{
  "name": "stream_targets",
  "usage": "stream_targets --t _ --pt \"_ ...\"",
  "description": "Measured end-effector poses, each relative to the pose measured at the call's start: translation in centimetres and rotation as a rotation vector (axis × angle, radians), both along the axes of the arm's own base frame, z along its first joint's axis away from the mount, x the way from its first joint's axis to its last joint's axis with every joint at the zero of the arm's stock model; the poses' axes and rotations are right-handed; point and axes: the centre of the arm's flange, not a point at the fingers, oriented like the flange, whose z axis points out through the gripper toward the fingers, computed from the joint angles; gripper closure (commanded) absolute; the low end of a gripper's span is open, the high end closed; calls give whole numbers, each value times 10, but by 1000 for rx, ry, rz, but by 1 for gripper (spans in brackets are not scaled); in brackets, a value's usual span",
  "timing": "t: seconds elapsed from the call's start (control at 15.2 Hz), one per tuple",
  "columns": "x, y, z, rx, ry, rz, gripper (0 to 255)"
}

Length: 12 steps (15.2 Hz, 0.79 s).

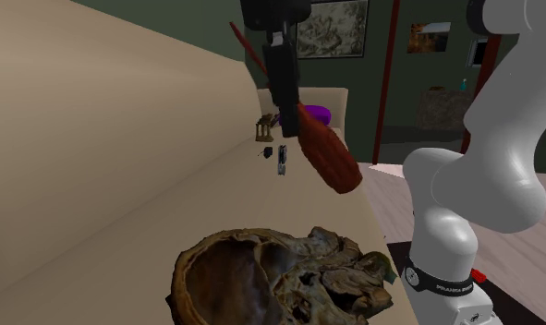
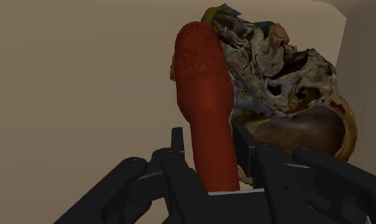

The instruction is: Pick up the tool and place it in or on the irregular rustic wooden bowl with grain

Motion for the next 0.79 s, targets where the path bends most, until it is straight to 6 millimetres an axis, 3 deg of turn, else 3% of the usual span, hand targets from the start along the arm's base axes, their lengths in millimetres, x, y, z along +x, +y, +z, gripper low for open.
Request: stream_targets --t 0.4,0.79 --pt "-10 76 3 0 0 0 255" --pt "-12 88 -22 0 1 -2 255"
